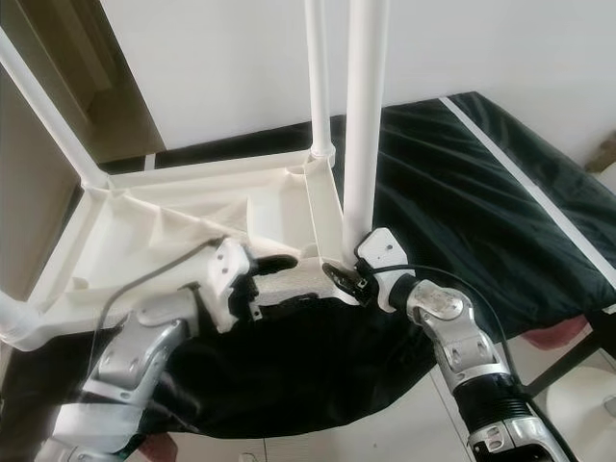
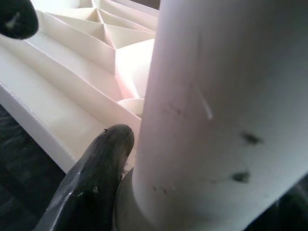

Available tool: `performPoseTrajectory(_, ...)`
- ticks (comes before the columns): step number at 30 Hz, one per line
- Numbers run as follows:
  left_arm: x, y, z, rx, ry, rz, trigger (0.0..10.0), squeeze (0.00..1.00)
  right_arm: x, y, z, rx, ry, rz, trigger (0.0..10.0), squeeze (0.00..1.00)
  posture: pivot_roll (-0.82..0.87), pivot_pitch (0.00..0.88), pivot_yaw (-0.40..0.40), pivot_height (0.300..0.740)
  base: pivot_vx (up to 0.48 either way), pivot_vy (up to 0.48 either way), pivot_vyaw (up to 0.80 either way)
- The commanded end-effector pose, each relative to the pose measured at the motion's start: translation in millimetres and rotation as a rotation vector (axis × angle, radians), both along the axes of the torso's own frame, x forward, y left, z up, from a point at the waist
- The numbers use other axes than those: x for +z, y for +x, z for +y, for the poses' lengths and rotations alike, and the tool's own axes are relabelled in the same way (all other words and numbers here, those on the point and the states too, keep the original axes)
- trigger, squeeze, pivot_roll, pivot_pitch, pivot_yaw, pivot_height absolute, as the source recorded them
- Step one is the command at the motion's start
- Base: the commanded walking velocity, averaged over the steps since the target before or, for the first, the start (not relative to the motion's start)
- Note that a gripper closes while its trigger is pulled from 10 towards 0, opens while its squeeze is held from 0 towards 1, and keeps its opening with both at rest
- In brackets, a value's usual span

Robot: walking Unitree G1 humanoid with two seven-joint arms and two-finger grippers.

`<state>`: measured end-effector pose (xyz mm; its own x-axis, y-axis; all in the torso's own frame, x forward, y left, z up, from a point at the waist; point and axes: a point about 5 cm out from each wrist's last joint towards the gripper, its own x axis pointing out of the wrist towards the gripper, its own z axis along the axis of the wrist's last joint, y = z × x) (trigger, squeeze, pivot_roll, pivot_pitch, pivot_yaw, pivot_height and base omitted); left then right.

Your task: Building children table

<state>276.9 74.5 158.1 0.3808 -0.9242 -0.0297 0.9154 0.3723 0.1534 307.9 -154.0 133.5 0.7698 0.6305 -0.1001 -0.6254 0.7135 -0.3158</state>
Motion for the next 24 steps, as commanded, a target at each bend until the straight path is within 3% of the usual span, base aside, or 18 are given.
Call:
performPoseTrajectory(1, -6, 8.9, 0.6, 0.206, 0.032, 0.011, 10.0, 0.00, 0, 3.0, -5.7, -0.110, 0.006, -0.015, 6.3, 0.00, 0.04, 0.005, 0.064, 0.740, 0.000, 0.000, 0.00)
performPoseTrajectory(3, -8, 8.6, -1.5, 0.213, 0.050, 0.017, 10.0, 0.00, -1, 3.4, -6.9, -0.146, 0.007, -0.017, 6.3, 0.00, 0.03, 0.007, 0.066, 0.740, 0.000, 0.000, 0.00)
performPoseTrajectory(4, -10, 9.4, -3.8, 0.224, 0.070, 0.014, 10.0, 0.00, -3, 4.4, -7.9, -0.207, 0.026, -0.004, 10.0, 0.00, 0.03, 0.007, 0.068, 0.740, 0.000, 0.000, 0.00)
performPoseTrajectory(16, -7, 20.1, -8.1, 0.335, 0.012, 0.029, 10.0, 0.00, -8, 0.6, 7.1, -0.557, 0.219, 0.006, 10.0, 0.00, 0.01, 0.012, 0.071, 0.740, 0.000, 0.000, 0.00)
performPoseTrajectory(18, -10, 21.4, -9.3, 0.381, 0.028, 0.035, 10.0, 0.00, -16, -1.9, 9.7, -0.862, 0.354, 0.062, 10.0, 0.00, 0.01, 0.009, 0.066, 0.740, 0.000, 0.000, 0.00)
performPoseTrajectory(19, -10, 21.4, -9.3, 0.381, 0.028, 0.035, 10.0, 0.00, -16, -1.9, 9.7, -0.862, 0.354, 0.062, 10.0, 0.00, 0.01, 0.009, 0.066, 0.740, 0.000, 0.000, 0.00)
performPoseTrajectory(20, -11, 21.2, -9.9, 0.385, 0.021, 0.053, 10.0, 0.00, -21, -4.4, 11.6, -0.961, 0.386, 0.090, 10.0, 0.00, 0.01, 0.009, 0.066, 0.740, 0.000, 0.000, 0.00)
performPoseTrajectory(22, -10, 21.0, -8.8, 0.403, 0.003, 0.060, 10.0, 0.00, -25, -7.2, 14.8, -1.017, 0.401, 0.101, 10.0, 0.00, 0.01, 0.004, 0.063, 0.740, 0.000, 0.000, 0.00)
performPoseTrajectory(24, -9, 21.1, -5.7, 0.436, -0.023, 0.063, 10.0, 0.00, -27, -9.9, 21.8, -1.031, 0.400, 0.103, 10.0, 0.00, 0.01, 0.004, 0.063, 0.740, 0.000, 0.000, 0.00)
